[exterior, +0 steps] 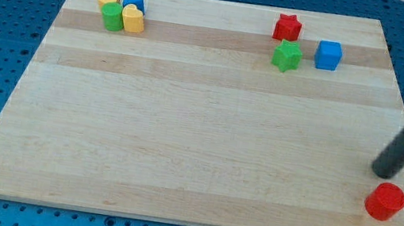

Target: Move the arm to the top left

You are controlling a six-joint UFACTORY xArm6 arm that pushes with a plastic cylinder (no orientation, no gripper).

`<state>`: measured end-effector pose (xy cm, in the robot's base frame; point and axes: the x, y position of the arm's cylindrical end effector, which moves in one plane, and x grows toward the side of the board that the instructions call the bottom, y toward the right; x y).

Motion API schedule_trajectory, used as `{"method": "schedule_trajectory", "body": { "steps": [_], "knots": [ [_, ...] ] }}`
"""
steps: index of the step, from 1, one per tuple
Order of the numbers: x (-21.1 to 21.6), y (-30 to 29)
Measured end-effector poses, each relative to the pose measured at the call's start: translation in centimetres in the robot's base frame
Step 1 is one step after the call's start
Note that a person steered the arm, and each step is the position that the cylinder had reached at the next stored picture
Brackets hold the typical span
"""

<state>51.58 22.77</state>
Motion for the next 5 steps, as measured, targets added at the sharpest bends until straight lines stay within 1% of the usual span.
{"method": "schedule_trajectory", "body": {
  "steps": [1, 2, 3, 4, 5],
  "knots": [
    [-0.2, -2.7],
    [-0.2, -3.0],
    [-1.3, -3.0],
    [-9.9, -3.0],
    [-11.9, -3.0]
  ]
}}
